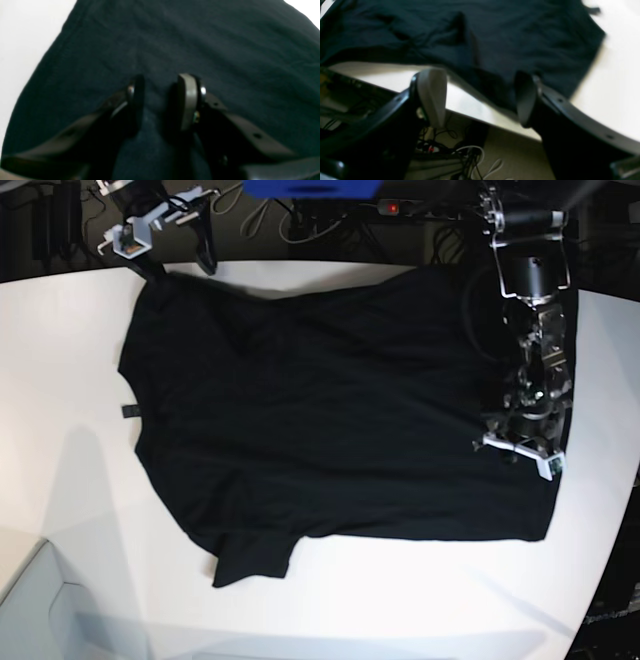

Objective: Layout the t-shirt on the table in an organized manner, then fold the t-shirt properly
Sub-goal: 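Pull the shirt corner with the right gripper away from the left gripper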

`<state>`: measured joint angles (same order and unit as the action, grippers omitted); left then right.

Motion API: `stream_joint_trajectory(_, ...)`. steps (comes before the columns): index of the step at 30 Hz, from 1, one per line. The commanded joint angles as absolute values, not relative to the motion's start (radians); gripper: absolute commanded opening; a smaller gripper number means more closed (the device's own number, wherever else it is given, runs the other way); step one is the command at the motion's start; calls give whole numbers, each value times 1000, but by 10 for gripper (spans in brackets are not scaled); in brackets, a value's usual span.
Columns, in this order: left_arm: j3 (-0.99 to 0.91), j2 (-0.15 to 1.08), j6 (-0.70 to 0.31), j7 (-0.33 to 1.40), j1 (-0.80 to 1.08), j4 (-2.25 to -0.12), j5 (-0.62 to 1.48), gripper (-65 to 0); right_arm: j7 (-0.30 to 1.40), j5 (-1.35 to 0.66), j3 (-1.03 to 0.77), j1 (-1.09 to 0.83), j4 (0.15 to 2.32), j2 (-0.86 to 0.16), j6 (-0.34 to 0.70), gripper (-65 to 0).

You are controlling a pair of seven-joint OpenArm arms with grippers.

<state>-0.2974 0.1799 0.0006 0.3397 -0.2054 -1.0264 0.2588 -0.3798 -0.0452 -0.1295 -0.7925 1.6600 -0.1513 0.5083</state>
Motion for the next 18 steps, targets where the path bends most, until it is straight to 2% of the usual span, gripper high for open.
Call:
stream_joint_trajectory(1,-298,188,2,325,-225,-1041,260,-432,-409,-50,-128,-794,1669,-156,518,-217)
stream_joint_trajectory(14,-298,191,2,328,-223,-1041,260,-432,-268,-45,-122,-691,1662,-140,518,-223)
stream_joint_trajectory(16,-298,191,2,325,-223,-1041,260,-432,-266,-45,-122,-674,1658,-140,518,-263)
stream_joint_trajectory(18,-298,191,2,325,-223,-1041,260,-432,-266,-44,-120,-671,1632,-140,518,-350)
